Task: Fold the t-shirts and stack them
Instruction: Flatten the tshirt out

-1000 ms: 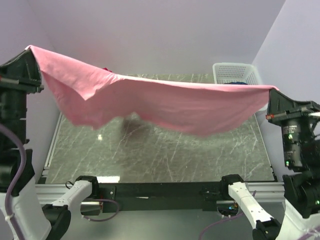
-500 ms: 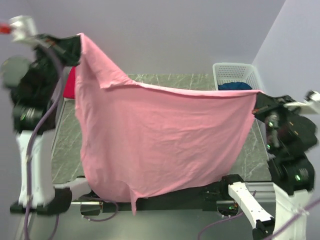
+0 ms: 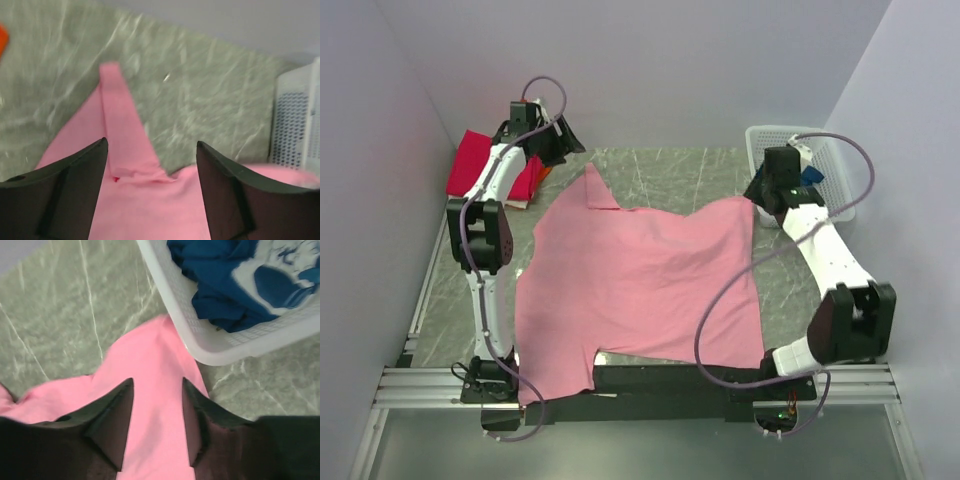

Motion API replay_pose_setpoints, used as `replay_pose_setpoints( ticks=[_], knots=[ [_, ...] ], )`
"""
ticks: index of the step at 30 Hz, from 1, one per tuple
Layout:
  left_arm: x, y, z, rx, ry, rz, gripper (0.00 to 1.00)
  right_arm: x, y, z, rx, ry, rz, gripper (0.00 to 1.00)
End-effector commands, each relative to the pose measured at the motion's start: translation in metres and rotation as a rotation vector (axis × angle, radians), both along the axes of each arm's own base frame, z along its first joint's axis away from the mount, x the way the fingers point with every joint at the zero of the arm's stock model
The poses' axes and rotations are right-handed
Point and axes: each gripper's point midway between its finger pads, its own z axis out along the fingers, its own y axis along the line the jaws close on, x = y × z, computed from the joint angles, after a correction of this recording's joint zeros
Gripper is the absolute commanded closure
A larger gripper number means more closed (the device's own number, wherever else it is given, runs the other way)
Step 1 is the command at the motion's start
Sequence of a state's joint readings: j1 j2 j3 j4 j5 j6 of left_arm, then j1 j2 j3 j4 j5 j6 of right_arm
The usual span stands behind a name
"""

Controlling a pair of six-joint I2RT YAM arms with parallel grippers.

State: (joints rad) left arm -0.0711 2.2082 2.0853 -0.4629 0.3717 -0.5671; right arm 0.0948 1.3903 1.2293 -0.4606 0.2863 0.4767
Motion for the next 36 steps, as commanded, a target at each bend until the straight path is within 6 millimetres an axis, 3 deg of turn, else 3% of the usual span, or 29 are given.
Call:
replay_pose_setpoints(
  ticks=[1, 4, 5, 6, 8, 9, 11, 14, 18, 23, 27, 36],
  knots=[
    [-0.014, -0.011, 0.095, -0.026, -0.180, -0.048, 0.22, 0.023, 0.013, 0.032, 0.042, -0.074, 0.076, 0.48],
    [-0.038, -0.005, 0.089, 0.001, -0.164, -0.033, 0.18, 0.021, 0.018, 0.030, 0.058, -0.086, 0.103, 0.42],
    [-0.050, -0.002, 0.099, 0.007, -0.175, -0.026, 0.18, 0.018, 0.020, 0.031, 0.063, -0.088, 0.111, 0.41],
    [-0.060, 0.000, 0.071, 0.018, -0.105, -0.018, 0.17, 0.015, 0.022, 0.029, 0.066, -0.079, 0.119, 0.40],
    [-0.080, 0.003, 0.062, 0.027, -0.073, -0.015, 0.17, 0.007, 0.030, 0.018, 0.087, -0.055, 0.166, 0.39],
    [-0.094, 0.005, 0.032, 0.035, 0.002, -0.013, 0.17, 0.005, 0.033, 0.013, 0.097, -0.046, 0.180, 0.39],
    [-0.118, 0.008, 0.000, 0.046, 0.086, -0.004, 0.17, -0.004, 0.043, -0.010, 0.132, 0.006, 0.212, 0.39],
    [-0.145, 0.010, -0.036, 0.040, 0.178, 0.005, 0.17, -0.016, 0.057, -0.044, 0.175, 0.080, 0.239, 0.41],
    [-0.167, 0.008, -0.068, 0.012, 0.258, 0.006, 0.17, -0.028, 0.076, -0.075, 0.259, 0.135, 0.279, 0.41],
    [-0.177, 0.010, -0.096, 0.019, 0.313, 0.020, 0.17, -0.037, 0.092, -0.109, 0.341, 0.204, 0.321, 0.42],
    [-0.172, 0.008, -0.109, 0.012, 0.329, 0.012, 0.17, -0.038, 0.093, -0.139, 0.350, 0.304, 0.307, 0.43],
    [-0.158, 0.015, -0.150, 0.066, 0.415, 0.034, 0.18, -0.031, 0.094, -0.182, 0.350, 0.449, 0.291, 0.45]
  ],
)
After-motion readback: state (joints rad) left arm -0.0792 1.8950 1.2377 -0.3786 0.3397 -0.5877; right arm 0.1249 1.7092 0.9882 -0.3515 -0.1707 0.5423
